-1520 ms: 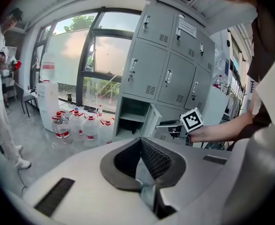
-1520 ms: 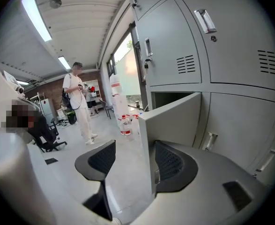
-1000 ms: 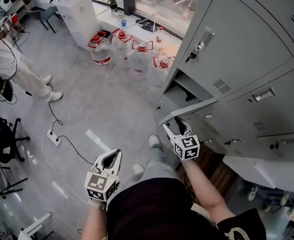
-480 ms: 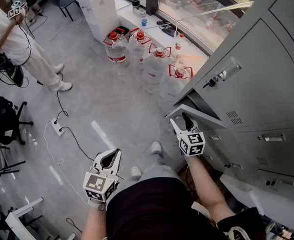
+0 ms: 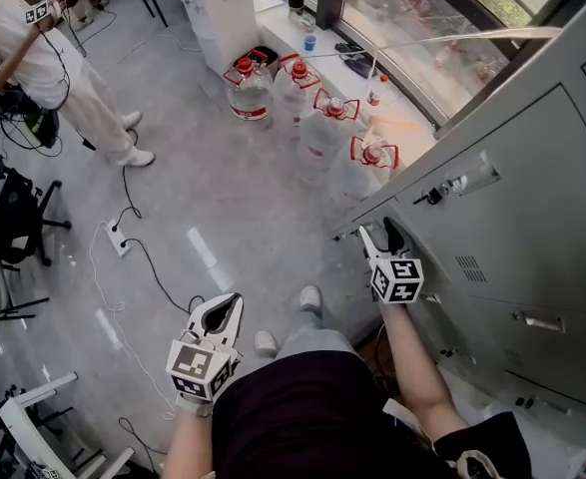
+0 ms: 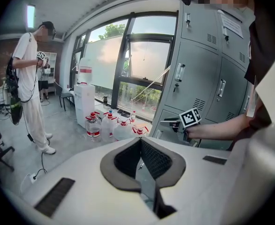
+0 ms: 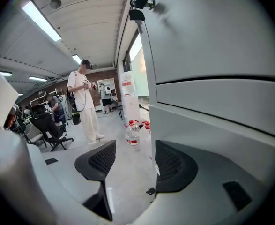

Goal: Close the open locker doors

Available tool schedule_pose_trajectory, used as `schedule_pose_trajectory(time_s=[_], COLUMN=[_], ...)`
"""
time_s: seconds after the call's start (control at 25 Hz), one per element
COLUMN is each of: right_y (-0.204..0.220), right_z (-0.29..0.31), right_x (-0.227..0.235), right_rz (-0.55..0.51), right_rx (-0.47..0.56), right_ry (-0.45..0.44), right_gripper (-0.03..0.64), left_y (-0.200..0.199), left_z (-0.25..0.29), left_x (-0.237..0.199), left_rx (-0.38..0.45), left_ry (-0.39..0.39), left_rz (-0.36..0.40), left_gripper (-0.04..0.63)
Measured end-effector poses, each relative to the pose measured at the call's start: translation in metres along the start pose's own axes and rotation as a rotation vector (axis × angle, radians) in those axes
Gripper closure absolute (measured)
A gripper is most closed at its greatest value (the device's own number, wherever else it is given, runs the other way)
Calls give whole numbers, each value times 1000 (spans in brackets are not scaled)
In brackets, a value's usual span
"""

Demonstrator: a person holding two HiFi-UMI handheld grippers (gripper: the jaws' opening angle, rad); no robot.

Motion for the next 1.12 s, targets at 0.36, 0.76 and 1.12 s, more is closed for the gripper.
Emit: schedule_pose_trajectory(time_s=[0.36, 0.76, 1.12], right_y=[0, -4, -34], right_z=[6, 14, 15], right_x=[17, 2, -55], right_rz=[-11, -1, -71], right_rx=[-22, -35, 12], right_ry=[30, -41, -158], right_gripper=[344, 362, 454], left_y=[-4, -3, -2], left_z=[10, 9, -5], left_x=[4, 1, -15], left_rx=[-6, 30, 82], left_ry=[-26, -40, -35], left_rz=[-3, -42, -60], left_gripper=[577, 578, 578])
Point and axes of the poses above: the fingertips, and each gripper's own axes: z forward along the fingers, x to its right, y out of its underside, the point moved 10 cm from there along -z, backward along the fingers, and after that the axes turned 15 degrees about -y, right-handed, at the moved point
